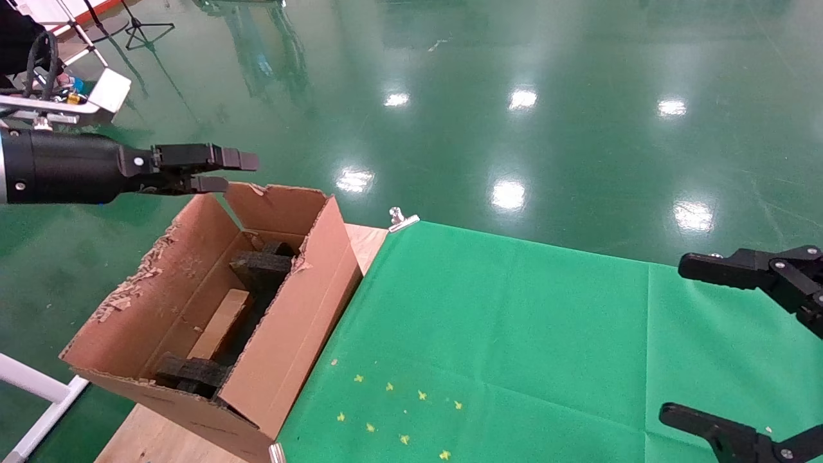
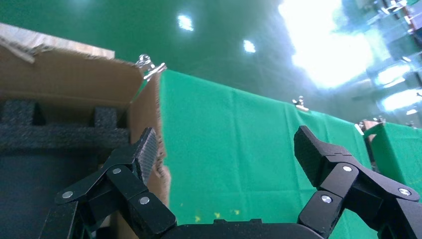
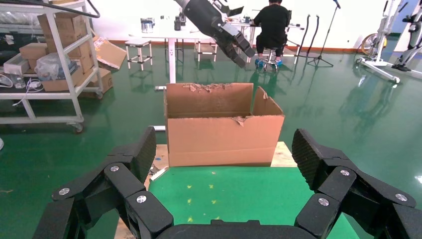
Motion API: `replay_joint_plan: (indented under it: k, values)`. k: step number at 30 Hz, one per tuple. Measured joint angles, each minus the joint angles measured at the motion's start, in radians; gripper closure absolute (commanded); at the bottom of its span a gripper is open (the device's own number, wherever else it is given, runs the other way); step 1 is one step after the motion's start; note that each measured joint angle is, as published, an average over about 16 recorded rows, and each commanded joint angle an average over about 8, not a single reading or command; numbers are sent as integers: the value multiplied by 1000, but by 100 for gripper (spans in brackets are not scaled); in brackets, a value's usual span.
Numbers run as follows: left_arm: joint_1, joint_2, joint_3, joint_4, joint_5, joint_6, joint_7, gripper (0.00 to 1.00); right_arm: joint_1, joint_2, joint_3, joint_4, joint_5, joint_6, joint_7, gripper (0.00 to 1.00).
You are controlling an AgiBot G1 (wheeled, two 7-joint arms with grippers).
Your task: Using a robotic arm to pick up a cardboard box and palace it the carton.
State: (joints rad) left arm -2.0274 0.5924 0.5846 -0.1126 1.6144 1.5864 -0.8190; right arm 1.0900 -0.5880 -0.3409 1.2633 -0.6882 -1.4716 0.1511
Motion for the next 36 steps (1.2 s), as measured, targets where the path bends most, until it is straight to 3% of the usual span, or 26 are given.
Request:
replay_joint_plan:
  k: [13,36]
  values:
    - [71,3,-18,-81,-56,-18,46,0,0,0,0,0,0,0,0,0]
    - [430,10,-135,-525,-393,-47,284,0,0,0,0,0,0,0,0,0]
